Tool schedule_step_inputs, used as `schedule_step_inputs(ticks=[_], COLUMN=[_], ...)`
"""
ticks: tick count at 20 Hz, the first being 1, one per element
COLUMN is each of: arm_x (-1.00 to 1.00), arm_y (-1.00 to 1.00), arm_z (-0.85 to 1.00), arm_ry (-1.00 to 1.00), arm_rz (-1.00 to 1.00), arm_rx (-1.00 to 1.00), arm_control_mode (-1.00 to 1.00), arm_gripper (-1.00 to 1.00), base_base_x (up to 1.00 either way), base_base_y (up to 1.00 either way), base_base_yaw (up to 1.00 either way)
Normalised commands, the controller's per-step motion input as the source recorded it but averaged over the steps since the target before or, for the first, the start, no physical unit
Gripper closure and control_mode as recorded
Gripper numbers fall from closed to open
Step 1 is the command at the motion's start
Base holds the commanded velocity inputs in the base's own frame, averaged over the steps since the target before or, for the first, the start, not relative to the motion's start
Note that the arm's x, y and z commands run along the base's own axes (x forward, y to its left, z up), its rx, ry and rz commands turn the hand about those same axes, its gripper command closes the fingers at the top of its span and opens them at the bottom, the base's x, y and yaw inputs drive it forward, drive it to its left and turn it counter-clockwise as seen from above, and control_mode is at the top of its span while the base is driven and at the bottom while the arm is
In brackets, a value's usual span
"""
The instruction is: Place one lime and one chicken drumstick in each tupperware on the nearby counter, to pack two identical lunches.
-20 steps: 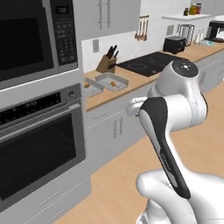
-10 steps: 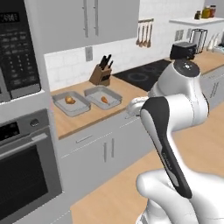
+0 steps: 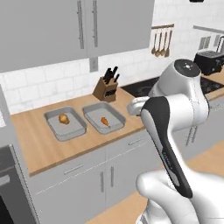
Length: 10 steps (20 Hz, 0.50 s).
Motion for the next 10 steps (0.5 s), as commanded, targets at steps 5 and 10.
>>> schedule_step_inputs(ticks=[5,10], arm_x=[0.00,0.60], arm_y=[0.00,0.10], arm_z=[0.00,-0.59], arm_ry=[0.00,0.00], arm_rz=[0.00,0.09], arm_rx=[0.00,-0.01], arm_control_mode=[1.00,-1.00], arm_gripper=[1.00,1.00], base_base_x=[0.96,0.40], base_base_y=[-0.44,-0.01], base_base_yaw=[0.22,0.07])
